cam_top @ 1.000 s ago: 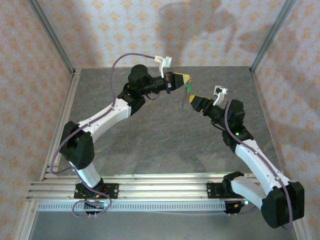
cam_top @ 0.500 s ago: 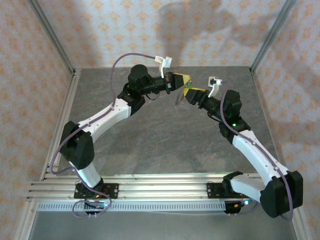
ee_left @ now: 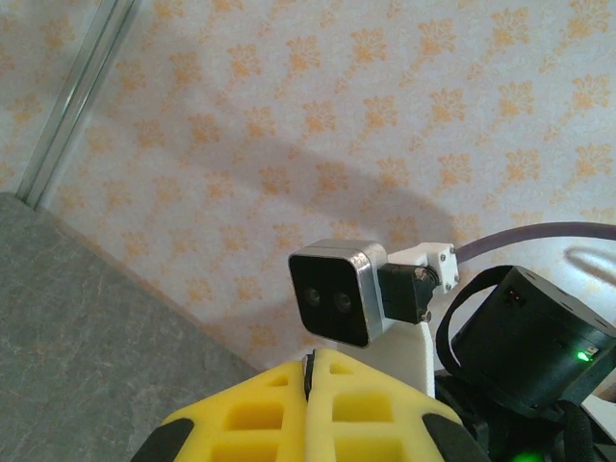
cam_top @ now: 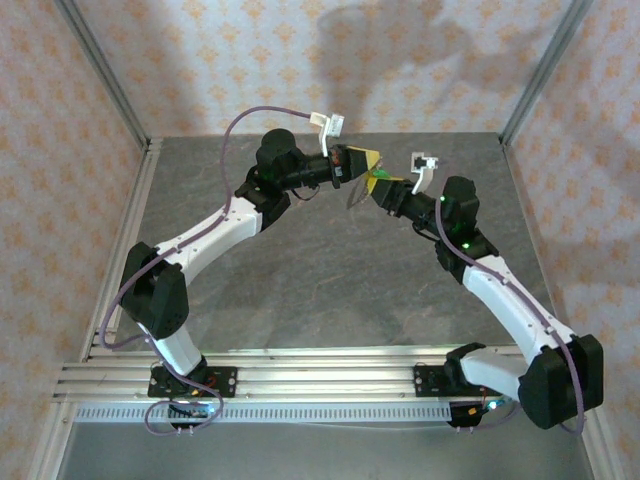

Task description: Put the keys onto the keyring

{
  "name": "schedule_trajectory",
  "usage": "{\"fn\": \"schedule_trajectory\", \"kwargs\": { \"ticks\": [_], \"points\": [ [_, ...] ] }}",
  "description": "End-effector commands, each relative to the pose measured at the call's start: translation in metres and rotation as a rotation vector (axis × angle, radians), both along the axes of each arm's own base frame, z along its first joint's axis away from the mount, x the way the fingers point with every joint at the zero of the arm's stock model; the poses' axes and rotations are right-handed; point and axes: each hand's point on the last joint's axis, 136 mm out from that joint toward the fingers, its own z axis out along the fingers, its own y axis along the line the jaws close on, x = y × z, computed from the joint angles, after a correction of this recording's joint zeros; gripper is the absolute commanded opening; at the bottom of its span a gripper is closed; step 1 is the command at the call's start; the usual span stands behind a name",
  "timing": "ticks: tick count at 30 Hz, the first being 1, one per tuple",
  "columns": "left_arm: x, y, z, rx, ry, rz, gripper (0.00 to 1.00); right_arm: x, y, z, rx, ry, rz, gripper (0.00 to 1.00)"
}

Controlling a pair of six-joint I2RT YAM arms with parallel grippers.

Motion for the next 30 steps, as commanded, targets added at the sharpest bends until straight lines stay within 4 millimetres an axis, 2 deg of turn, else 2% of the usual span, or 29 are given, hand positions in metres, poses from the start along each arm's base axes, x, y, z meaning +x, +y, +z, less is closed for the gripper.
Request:
{"fn": "schedule_trajectory", "kwargs": {
  "ticks": [1,4,14,23,30],
  "points": [
    [-0.001,0.005,0.012,-0.01,-0.051,0.016,0.0,-0.012,-0.001,0.015,0.002,-0.057,0.015,0.23],
    [0.002,0.007,0.012,-0.011,-0.047,0.027,0.0,-0.015,-0.002,0.014,-0.003,-0.053,0.017,0.2],
    [0.003,0.011,0.011,-0.007,-0.047,0.04,0.0,-0.019,-0.006,0.008,-0.035,-0.045,-0.001,0.0],
    [-0.003,0.015,0.008,0.044,-0.091,0.041,0.0,-0.015,-0.019,0.003,-0.171,-0.023,-0.067,0.0],
    [-0.005,0.018,0.006,0.057,-0.099,0.038,0.0,-0.014,-0.027,0.003,-0.205,-0.02,-0.092,0.0]
  ]
}}
